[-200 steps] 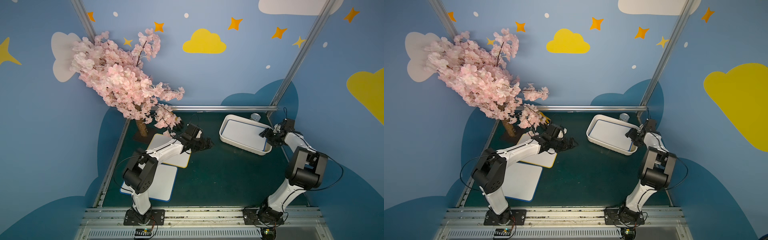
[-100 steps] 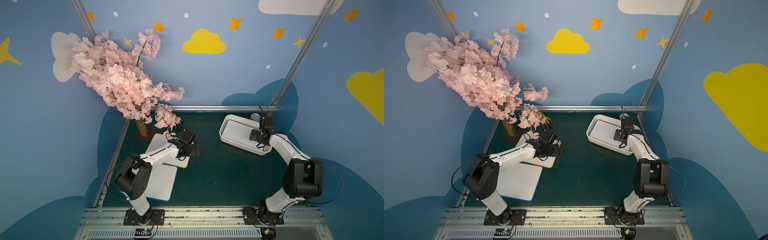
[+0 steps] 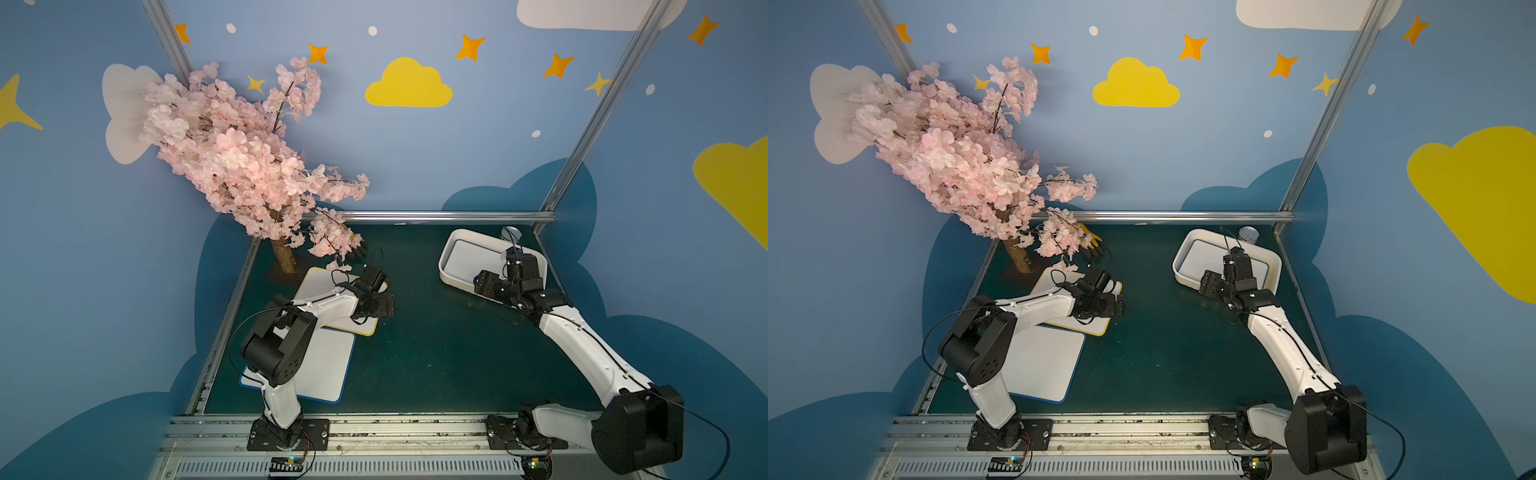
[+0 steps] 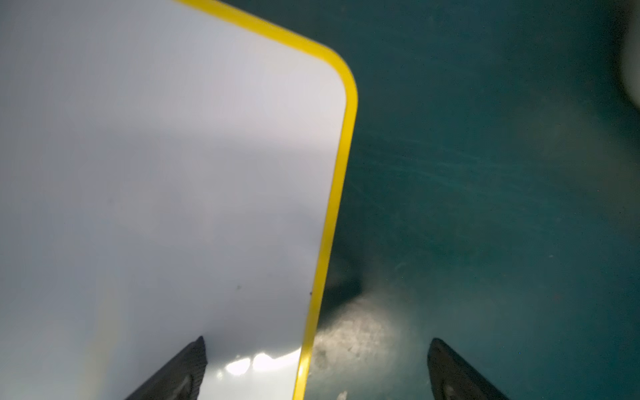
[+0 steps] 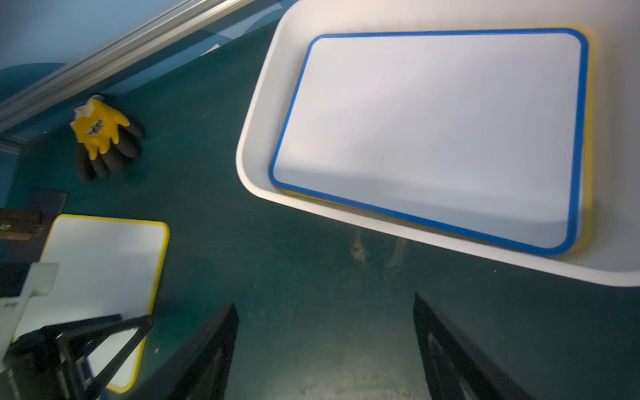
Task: Put the whiteboard into the storage box
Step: Move the whiteboard to the center of the board.
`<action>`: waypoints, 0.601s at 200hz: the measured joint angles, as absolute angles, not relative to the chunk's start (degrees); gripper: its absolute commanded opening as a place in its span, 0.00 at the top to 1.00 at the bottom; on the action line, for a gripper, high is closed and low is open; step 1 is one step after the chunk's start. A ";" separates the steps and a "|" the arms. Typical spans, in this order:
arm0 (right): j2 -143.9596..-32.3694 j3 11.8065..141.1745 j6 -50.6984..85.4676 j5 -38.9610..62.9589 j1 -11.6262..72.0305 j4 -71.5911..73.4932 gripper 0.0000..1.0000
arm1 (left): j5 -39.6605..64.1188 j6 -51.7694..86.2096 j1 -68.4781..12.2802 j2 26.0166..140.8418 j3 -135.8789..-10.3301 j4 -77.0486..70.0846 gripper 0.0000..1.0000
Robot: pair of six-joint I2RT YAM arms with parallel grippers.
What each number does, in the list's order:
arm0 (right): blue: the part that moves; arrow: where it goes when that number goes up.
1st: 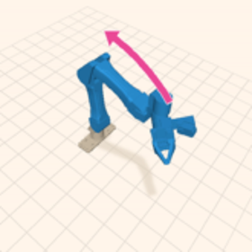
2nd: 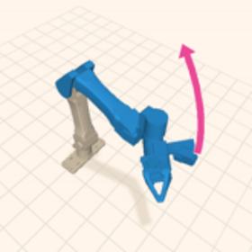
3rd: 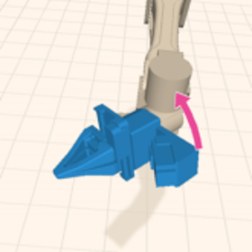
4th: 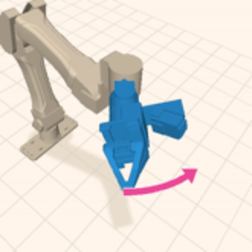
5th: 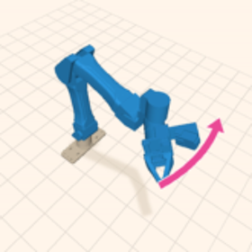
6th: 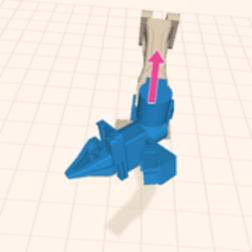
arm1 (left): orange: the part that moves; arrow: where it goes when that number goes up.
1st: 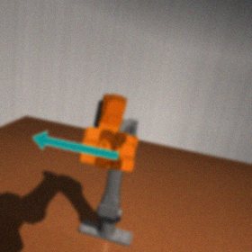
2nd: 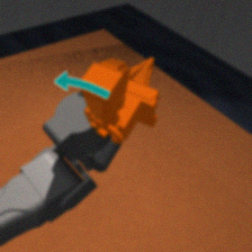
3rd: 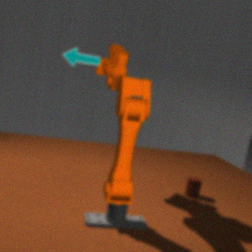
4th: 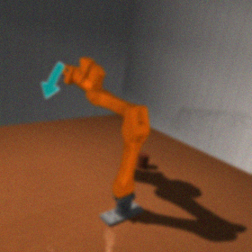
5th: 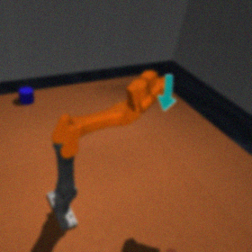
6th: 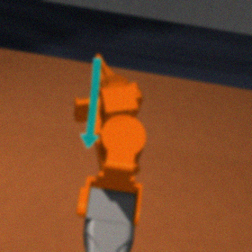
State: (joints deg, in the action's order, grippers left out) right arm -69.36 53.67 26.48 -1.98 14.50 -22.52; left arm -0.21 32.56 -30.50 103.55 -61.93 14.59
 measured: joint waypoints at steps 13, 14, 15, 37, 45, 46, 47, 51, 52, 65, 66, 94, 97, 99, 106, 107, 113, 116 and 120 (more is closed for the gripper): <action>-68.01 52.97 27.16 -0.67 14.70 -22.46 0.19 | 3.07 32.86 -29.67 103.83 -61.32 11.29 0.01; -67.94 52.95 27.18 -0.56 14.72 -22.46 0.19 | 3.51 32.88 -29.58 103.92 -61.28 10.90 0.01; -67.81 52.86 27.22 -0.38 14.74 -22.46 0.19 | 3.70 32.88 -29.54 103.94 -61.25 10.68 0.01; -66.57 51.88 28.12 1.19 14.76 -22.39 0.19 | 10.20 33.50 -28.58 105.32 -60.84 4.82 0.01; -66.41 51.68 28.29 1.65 14.76 -22.37 0.19 | 12.67 33.69 -28.42 105.95 -60.84 2.90 0.01; -66.41 51.66 28.29 1.69 14.76 -22.37 0.19 | 12.88 33.71 -28.42 106.02 -60.84 2.72 0.02; -66.39 51.64 28.29 1.72 14.76 -22.37 0.19 | 13.32 33.80 -28.40 106.15 -60.84 2.39 0.02; -66.35 51.51 28.38 1.96 14.76 -22.31 0.19 | 14.06 33.78 -28.38 106.45 -60.84 1.61 0.02; -66.32 51.48 28.38 2.02 14.76 -22.31 0.19 | 14.17 33.82 -28.38 106.48 -60.84 1.54 0.02; -66.22 51.18 28.64 2.59 14.79 -22.28 0.19 | 16.95 34.15 -27.83 107.22 -60.77 -0.47 0.02; -66.22 51.18 28.64 2.61 14.79 -22.28 0.19 | 17.10 34.17 -27.81 107.26 -60.77 -0.58 0.02; -66.04 51.03 28.95 3.07 14.81 -22.28 0.19 | 22.46 35.27 -27.31 108.92 -60.71 -4.58 0.03; -65.95 51.00 28.97 3.07 14.81 -22.28 0.19 | 23.00 35.46 -27.33 109.12 -60.69 -5.02 0.02; -65.91 50.98 29.06 3.07 14.81 -22.26 0.19 | 23.35 35.59 -27.33 109.23 -60.64 -5.37 0.03; -65.69 50.94 29.15 3.07 14.81 -22.26 0.19 | 24.36 36.01 -27.40 109.54 -60.55 -6.20 0.02; -65.63 50.92 29.19 3.07 14.81 -22.26 0.19 | 24.58 36.12 -27.42 109.58 -60.55 -6.39 0.03; -65.41 50.78 29.23 3.05 14.81 -22.13 0.19 | 25.28 36.49 -27.55 109.84 -60.55 -7.05 0.03; -65.25 50.70 29.32 3.05 14.81 -22.09 0.19 | 25.58 36.69 -27.66 109.93 -60.55 -7.33 0.02; -65.14 50.63 29.34 3.05 14.81 -22.06 0.19 | 26.00 36.95 -27.79 110.10 -60.55 -7.73 0.02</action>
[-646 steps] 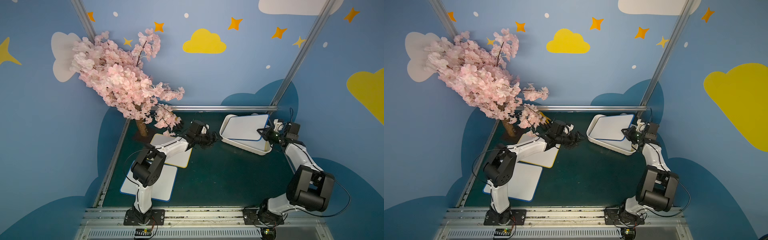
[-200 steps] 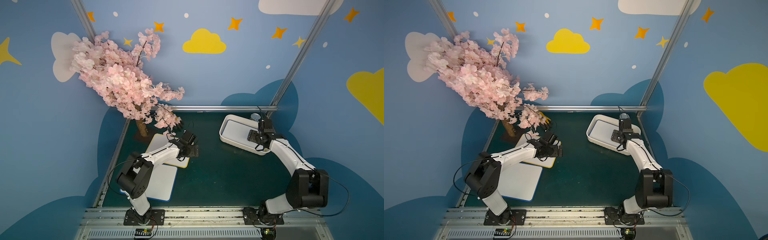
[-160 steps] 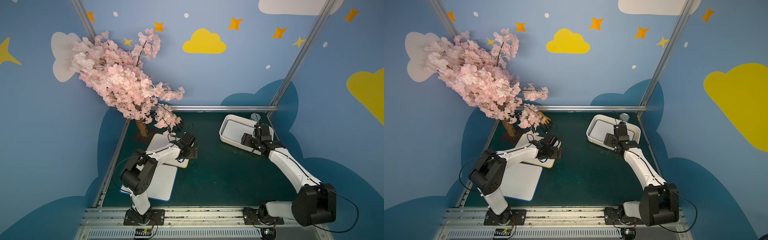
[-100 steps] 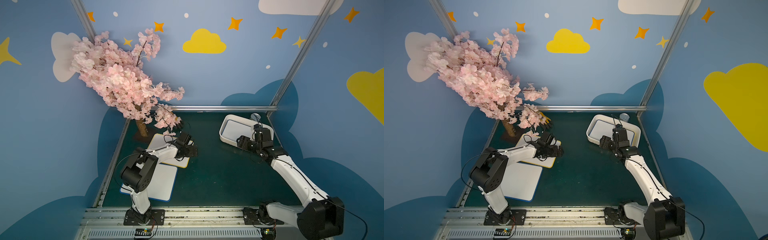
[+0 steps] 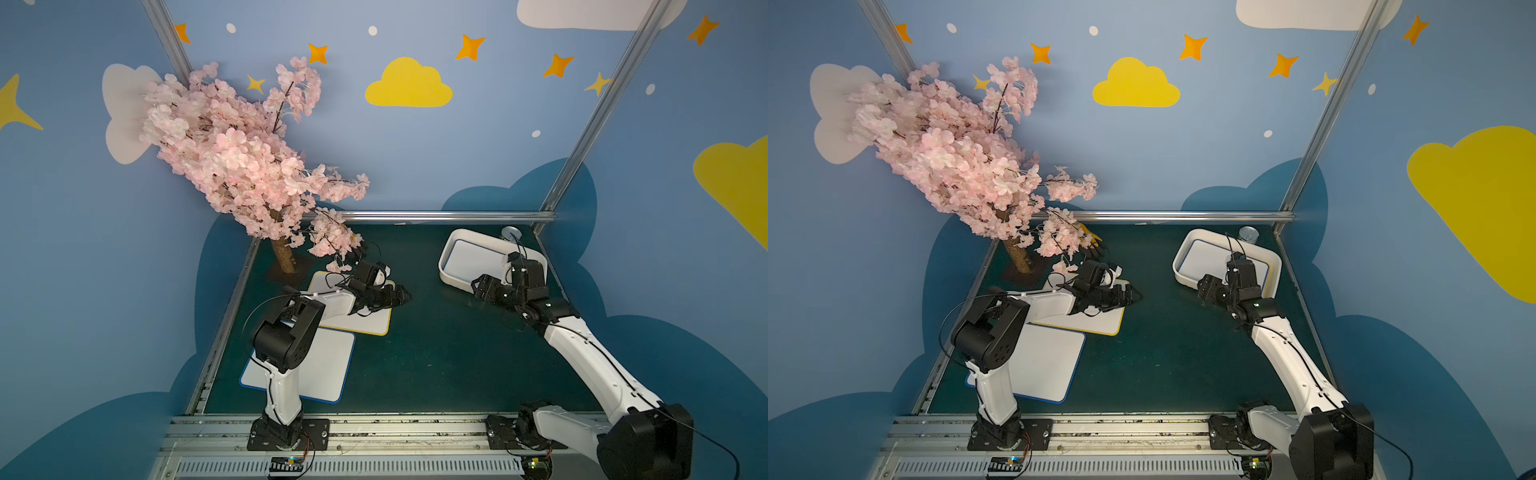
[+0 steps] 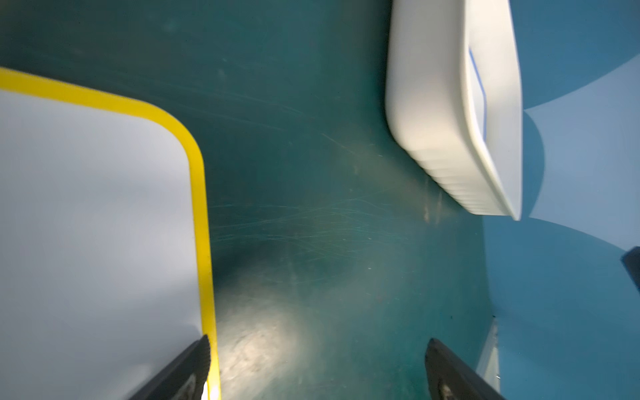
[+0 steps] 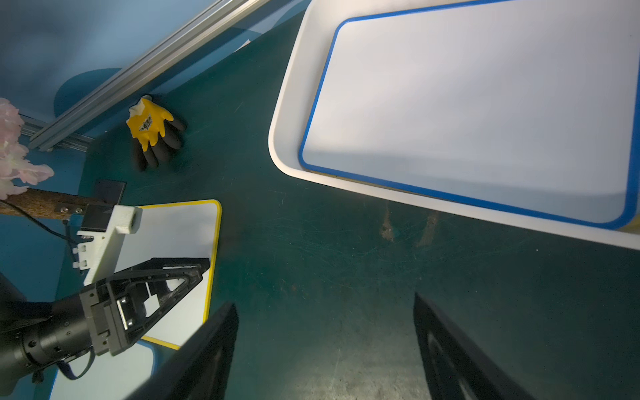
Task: Put the whiteboard into the storage box
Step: Move the whiteboard to the center of the board.
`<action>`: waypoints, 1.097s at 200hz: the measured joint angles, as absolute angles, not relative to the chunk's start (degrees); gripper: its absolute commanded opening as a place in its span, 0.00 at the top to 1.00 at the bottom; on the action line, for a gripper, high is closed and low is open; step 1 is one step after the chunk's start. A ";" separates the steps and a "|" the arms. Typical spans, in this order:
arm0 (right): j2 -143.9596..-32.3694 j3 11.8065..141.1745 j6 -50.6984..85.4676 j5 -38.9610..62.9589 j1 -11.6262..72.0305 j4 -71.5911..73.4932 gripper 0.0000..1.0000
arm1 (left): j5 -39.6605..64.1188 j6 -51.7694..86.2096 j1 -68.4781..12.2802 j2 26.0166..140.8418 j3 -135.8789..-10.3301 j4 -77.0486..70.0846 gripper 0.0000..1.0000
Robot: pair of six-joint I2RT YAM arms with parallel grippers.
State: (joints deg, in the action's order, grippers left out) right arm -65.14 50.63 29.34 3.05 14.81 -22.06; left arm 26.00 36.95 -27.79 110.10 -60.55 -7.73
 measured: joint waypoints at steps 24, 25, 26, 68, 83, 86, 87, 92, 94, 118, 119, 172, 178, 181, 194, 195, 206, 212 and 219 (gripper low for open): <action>-64.73 50.35 29.56 3.07 14.79 -22.09 0.19 | 27.70 38.41 -29.89 111.35 -61.47 -9.19 0.03; -64.73 50.35 29.56 3.09 14.79 -22.09 0.19 | 27.75 38.44 -29.98 111.39 -61.54 -9.21 0.03; -64.73 50.33 29.56 3.09 14.79 -22.09 0.19 | 27.83 38.52 -30.15 111.48 -61.67 -9.21 0.03; -63.00 50.11 29.65 2.92 14.79 -23.09 0.19 | 29.39 42.57 -37.17 115.72 -66.28 -11.22 0.03; -61.45 50.13 29.65 2.76 14.79 -24.05 0.19 | 29.45 44.38 -39.70 116.97 -67.70 -11.90 0.03; -61.12 50.15 29.65 2.70 14.79 -24.29 0.19 | 29.45 44.66 -40.14 117.16 -67.99 -11.94 0.03; -61.04 50.15 29.63 2.68 14.79 -24.36 0.19 | 29.45 44.84 -40.38 117.27 -68.16 -11.97 0.03; -60.62 50.15 29.63 2.66 14.79 -24.69 0.19 | 29.47 45.39 -41.12 117.69 -68.73 -11.97 0.03; -60.45 50.15 29.63 2.63 14.79 -24.80 0.19 | 29.47 45.56 -41.47 117.89 -69.01 -11.97 0.03; -58.98 50.24 29.54 2.20 14.72 -26.72 0.19 | 29.54 46.98 -45.21 120.36 -73.43 -10.31 0.03; -58.94 50.26 29.54 2.17 14.72 -26.79 0.19 | 29.54 47.03 -45.30 120.42 -73.56 -10.26 0.03; -53.93 50.83 28.97 -0.25 14.28 -31.33 0.16 | 30.09 45.71 -48.51 119.55 -76.18 -2.00 0.00; -53.41 50.94 28.86 -0.49 14.31 -31.57 0.15 | 29.91 45.12 -47.88 118.50 -75.70 -0.56 0.00; -53.23 51.00 28.77 -0.60 14.31 -31.68 0.14 | 29.85 44.88 -47.53 117.99 -75.48 0.05 0.00; -52.75 51.35 28.53 -1.32 14.74 -31.97 0.13 | 29.10 43.38 -45.17 114.74 -74.39 3.33 0.00; -52.75 51.37 28.56 -1.39 14.79 -31.97 0.13 | 28.95 43.11 -44.84 114.34 -74.32 3.84 0.00; -52.75 51.51 28.51 -2.68 15.86 -32.03 0.12 | 27.99 41.65 -42.33 111.31 -74.08 6.90 0.00; -52.86 51.51 28.64 -3.33 16.82 -32.05 0.11 | 27.16 40.66 -40.73 109.56 -74.08 8.47 0.00; -53.01 51.51 28.82 -4.25 18.26 -32.08 0.11 | 26.11 39.57 -38.94 107.59 -74.15 10.33 0.00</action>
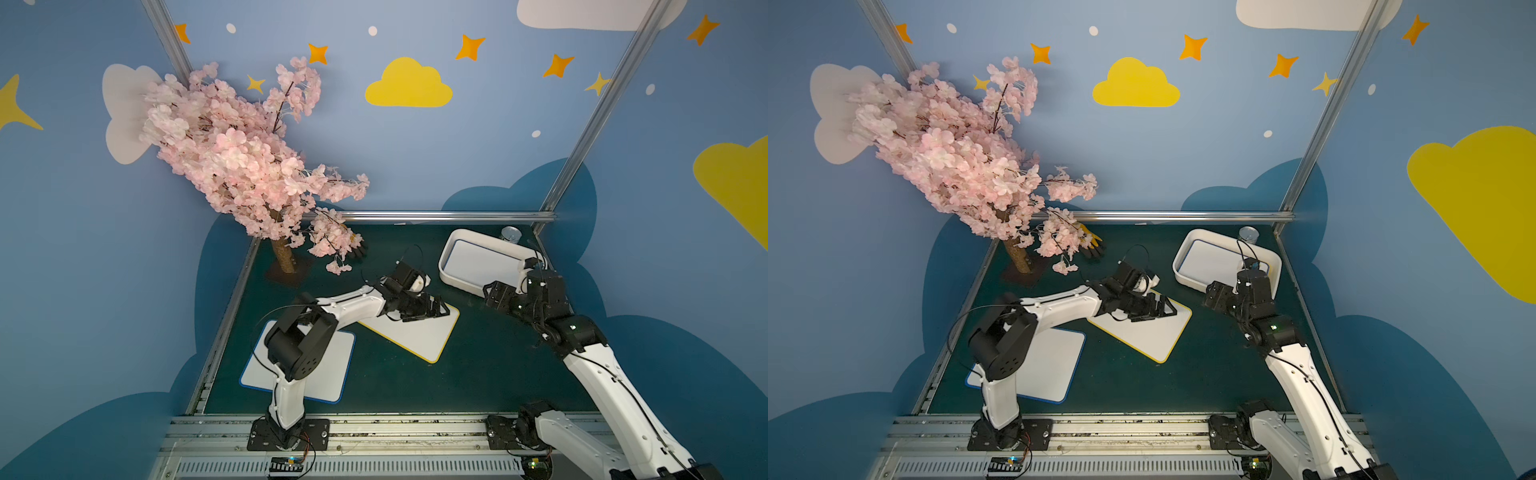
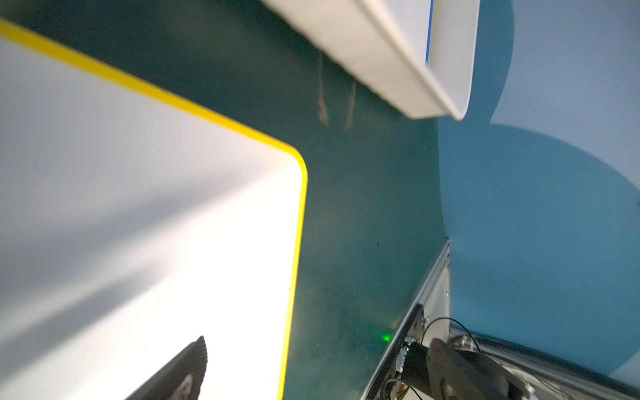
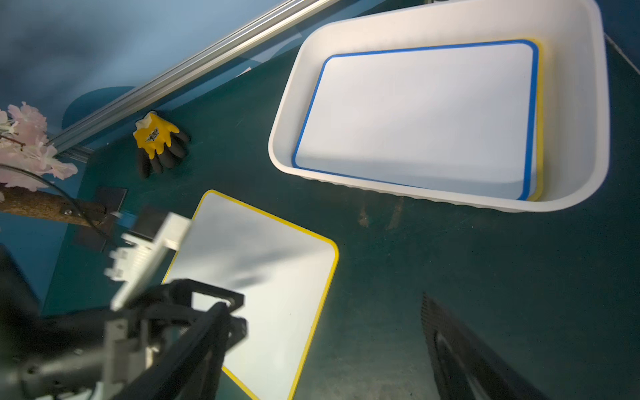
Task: Put the whiteboard into the storage box
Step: Move the whiteboard to the center of the board.
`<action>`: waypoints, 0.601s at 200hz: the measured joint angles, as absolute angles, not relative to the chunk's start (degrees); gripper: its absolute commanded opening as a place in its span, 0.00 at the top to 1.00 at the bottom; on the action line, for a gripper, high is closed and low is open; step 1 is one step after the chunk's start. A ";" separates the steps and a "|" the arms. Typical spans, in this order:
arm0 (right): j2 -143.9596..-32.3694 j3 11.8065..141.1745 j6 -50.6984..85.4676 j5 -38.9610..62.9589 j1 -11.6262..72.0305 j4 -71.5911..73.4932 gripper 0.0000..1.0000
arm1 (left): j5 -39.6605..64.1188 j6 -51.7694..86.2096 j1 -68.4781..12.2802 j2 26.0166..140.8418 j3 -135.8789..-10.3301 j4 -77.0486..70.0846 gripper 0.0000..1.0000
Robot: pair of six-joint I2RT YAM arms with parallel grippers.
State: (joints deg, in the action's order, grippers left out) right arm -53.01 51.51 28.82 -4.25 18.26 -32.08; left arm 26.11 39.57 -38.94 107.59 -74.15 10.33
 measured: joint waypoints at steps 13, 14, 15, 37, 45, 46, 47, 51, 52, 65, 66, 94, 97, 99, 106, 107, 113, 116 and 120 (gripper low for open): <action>-53.30 51.42 29.85 -5.96 21.82 -31.83 0.11 | 23.70 37.15 -35.62 104.33 -74.72 14.66 0.00; -53.30 51.42 29.87 -6.09 22.00 -31.81 0.11 | 23.51 36.91 -35.29 104.05 -74.81 15.11 0.00; -53.34 51.40 30.09 -6.20 22.39 -31.77 0.11 | 23.31 36.73 -35.14 103.92 -74.87 15.35 0.00; -54.06 49.45 33.87 -10.11 30.22 -29.30 0.11 | 17.34 31.75 -30.55 101.54 -77.41 22.50 0.00; -54.46 48.16 35.46 -11.64 33.04 -28.21 0.11 | 14.70 29.69 -29.52 101.30 -78.02 24.40 0.00; -54.52 47.92 35.83 -11.73 33.54 -27.94 0.11 | 14.50 29.54 -29.47 101.30 -78.04 24.51 0.00; -54.54 47.79 35.97 -11.97 33.78 -27.86 0.11 | 14.11 29.23 -29.36 101.23 -78.08 24.75 0.00; -54.87 46.94 37.06 -12.82 35.24 -27.20 0.11 | 12.69 28.21 -28.99 101.21 -78.13 25.32 0.00; -54.96 46.68 37.41 -12.99 35.81 -26.96 0.11 | 12.47 28.03 -28.95 101.19 -78.13 25.41 0.00; -56.03 43.75 40.40 -15.79 40.56 -24.75 0.11 | 8.51 25.12 -28.34 101.14 -77.82 26.68 0.00; -56.07 43.59 40.62 -15.97 40.82 -24.64 0.11 | 8.29 24.99 -28.34 101.14 -77.76 26.70 0.00; -57.69 37.80 47.55 -22.85 49.39 -20.25 0.11 | 0.56 19.94 -27.99 101.14 -74.15 23.97 0.00; -57.80 37.34 48.34 -23.53 50.06 -19.90 0.11 | 0.19 19.62 -27.97 101.14 -73.73 23.46 0.00; -57.87 37.04 48.88 -23.92 50.50 -19.70 0.11 | -0.19 19.20 -27.92 101.14 -73.36 22.98 0.00; -58.06 36.07 50.57 -25.45 51.70 -19.05 0.11 | -1.30 17.72 -27.77 101.14 -72.01 20.99 0.00; -58.08 35.97 50.68 -25.61 51.79 -18.98 0.11 | -1.39 17.58 -27.75 101.14 -71.88 20.75 0.00; -58.26 35.22 52.34 -26.89 52.53 -18.44 0.11 | -2.15 16.32 -27.66 101.14 -70.74 18.96 0.00; -58.35 34.83 53.52 -27.59 52.86 -18.15 0.11 | -2.35 15.79 -27.59 101.16 -70.32 18.28 0.00; -58.43 34.44 54.37 -28.29 53.19 -17.76 0.11 | -2.63 15.07 -27.49 101.23 -69.78 17.34 0.00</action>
